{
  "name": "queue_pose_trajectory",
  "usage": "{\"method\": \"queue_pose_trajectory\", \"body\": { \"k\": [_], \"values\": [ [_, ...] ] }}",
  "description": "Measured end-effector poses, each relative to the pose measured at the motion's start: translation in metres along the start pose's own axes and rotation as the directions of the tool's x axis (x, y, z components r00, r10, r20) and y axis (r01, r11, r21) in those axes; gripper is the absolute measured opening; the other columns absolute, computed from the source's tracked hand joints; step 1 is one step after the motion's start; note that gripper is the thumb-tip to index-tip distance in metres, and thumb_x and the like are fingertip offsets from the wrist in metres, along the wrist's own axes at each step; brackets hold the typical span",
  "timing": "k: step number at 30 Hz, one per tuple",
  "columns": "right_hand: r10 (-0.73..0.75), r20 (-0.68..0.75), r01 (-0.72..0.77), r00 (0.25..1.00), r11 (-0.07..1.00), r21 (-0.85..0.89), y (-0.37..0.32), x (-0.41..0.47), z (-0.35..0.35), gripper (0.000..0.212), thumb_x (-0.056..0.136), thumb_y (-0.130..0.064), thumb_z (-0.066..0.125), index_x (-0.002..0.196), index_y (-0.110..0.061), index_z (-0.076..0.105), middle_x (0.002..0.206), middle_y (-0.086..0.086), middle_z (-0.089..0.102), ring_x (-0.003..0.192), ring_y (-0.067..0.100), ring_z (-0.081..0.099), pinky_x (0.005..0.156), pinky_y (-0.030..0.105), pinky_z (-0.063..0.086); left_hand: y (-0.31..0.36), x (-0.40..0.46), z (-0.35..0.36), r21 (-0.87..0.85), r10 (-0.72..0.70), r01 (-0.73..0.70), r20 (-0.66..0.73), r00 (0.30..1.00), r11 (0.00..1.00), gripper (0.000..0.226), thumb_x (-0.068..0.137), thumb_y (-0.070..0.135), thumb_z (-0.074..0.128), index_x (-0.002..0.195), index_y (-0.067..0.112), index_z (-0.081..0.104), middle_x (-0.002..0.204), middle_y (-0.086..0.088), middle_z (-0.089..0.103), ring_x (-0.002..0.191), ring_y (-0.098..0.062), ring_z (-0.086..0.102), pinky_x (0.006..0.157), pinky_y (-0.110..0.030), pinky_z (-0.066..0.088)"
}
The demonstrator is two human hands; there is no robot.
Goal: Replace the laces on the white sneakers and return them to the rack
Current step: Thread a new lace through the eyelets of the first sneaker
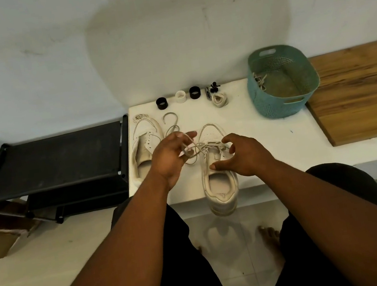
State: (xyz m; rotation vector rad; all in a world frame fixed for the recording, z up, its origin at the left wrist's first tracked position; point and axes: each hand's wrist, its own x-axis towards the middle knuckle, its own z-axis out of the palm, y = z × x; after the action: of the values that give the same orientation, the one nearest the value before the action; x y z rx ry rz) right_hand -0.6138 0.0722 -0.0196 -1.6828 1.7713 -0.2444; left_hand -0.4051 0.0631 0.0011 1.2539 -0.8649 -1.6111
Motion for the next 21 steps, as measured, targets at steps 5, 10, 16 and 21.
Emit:
{"method": "queue_pose_trajectory", "body": {
  "k": [5,10,16,21],
  "values": [
    [-0.009,-0.012,0.009,1.000,1.000,-0.001,0.002,-0.001,0.000,0.091,0.064,-0.069,0.083,0.139,-0.028,0.051,0.125,-0.003,0.065,0.110,0.019,0.061,0.091,0.035,0.051,0.001,0.001,0.002,0.004,-0.041,0.042,-0.144,0.989,0.999,0.028,0.103,0.019,0.052,0.076,0.020,0.045,0.060,0.002,0.037,0.053,-0.014,0.035,0.059,-0.029,0.040],
    [-0.015,-0.078,0.015,0.997,1.000,0.007,0.003,-0.002,0.002,0.082,0.061,-0.072,0.082,0.126,-0.030,0.055,0.115,-0.008,0.068,0.101,0.017,0.062,0.085,0.034,0.053,-0.010,0.003,-0.005,0.813,-0.052,0.061,-0.038,0.998,0.578,0.027,0.087,0.031,0.078,0.103,0.020,0.059,0.090,0.010,0.061,0.089,-0.009,0.061,0.074,-0.030,0.047],
    [-0.011,-0.065,0.012,0.998,1.000,0.004,0.003,-0.002,0.002,0.089,0.064,-0.070,0.082,0.137,-0.030,0.050,0.125,-0.003,0.067,0.109,0.020,0.063,0.087,0.034,0.052,0.000,-0.003,0.003,0.814,0.058,-0.088,0.067,0.996,0.574,0.031,0.101,0.035,0.061,0.082,0.014,0.073,0.075,-0.004,0.069,0.072,-0.020,0.063,0.074,-0.037,0.051],
    [-0.010,-0.059,0.010,0.998,1.000,0.009,0.003,-0.003,0.002,0.095,0.065,-0.068,0.083,0.144,-0.029,0.046,0.130,-0.001,0.065,0.115,0.021,0.062,0.091,0.035,0.051,0.007,-0.007,0.010,0.423,0.220,-0.158,-0.100,0.970,0.892,0.031,0.103,0.025,0.059,0.075,0.016,0.069,0.058,0.006,0.048,0.049,-0.002,0.039,0.052,-0.019,0.034]
  ]
}}
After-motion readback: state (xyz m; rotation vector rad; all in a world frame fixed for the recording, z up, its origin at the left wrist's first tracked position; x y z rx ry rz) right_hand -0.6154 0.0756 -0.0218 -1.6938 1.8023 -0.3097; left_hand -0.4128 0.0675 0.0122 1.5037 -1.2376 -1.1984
